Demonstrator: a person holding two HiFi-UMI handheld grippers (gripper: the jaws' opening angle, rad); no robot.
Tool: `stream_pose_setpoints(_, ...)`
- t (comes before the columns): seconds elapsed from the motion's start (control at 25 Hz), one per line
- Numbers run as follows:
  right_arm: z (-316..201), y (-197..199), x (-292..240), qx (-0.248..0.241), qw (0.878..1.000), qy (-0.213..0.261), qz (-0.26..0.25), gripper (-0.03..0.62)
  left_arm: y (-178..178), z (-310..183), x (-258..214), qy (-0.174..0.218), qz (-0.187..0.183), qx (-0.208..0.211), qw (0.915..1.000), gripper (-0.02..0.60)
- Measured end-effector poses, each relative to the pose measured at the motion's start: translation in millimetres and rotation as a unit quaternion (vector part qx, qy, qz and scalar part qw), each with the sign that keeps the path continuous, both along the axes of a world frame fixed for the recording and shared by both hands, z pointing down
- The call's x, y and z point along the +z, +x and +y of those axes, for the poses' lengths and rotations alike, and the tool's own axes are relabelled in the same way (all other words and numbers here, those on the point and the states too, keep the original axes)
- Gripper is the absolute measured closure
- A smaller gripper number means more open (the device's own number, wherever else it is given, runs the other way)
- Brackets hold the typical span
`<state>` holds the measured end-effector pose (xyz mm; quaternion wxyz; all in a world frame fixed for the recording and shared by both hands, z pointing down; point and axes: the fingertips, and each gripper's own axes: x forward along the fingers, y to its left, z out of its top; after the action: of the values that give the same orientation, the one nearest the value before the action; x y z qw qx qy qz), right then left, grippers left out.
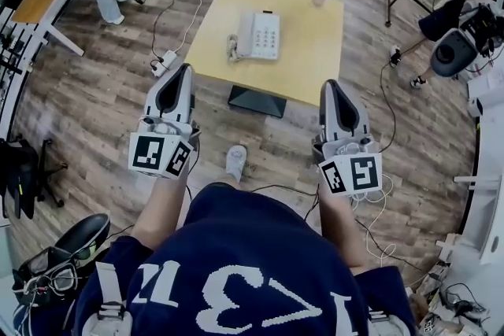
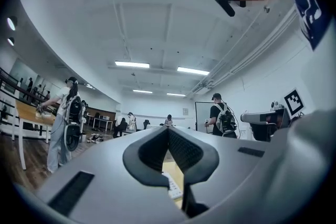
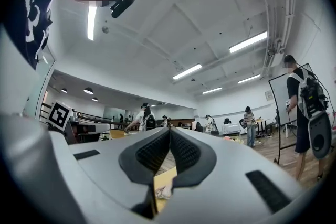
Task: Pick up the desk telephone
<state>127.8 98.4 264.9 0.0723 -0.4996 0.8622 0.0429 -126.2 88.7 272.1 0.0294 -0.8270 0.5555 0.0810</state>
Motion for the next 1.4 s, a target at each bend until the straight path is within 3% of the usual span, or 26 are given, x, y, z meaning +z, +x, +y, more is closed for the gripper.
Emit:
stream_pose_setpoints(0.36,-110.7,-38.5,-5.2,0.022,1.000,0.004,-0.010,0.568,-29.8,-121.5,-1.3,0.003,-0.003,0.034,0.9994,0.574)
stream_pose_setpoints(0.8,-166.0,-32.9,4.6,0.032,0.999,-0.015,-0.010,0.568,-22.2,-183.4,14.6,-0.019,0.006,0.046,0.9987,0.574)
stream_pose_setpoints(1.4,-287.9,-2.6,-3.0,-0.044,0.999,-0.015,-0.026,0.568,18.6,-270.4,11.5,-0.021,0.004,-0.001,0.9998,0.574)
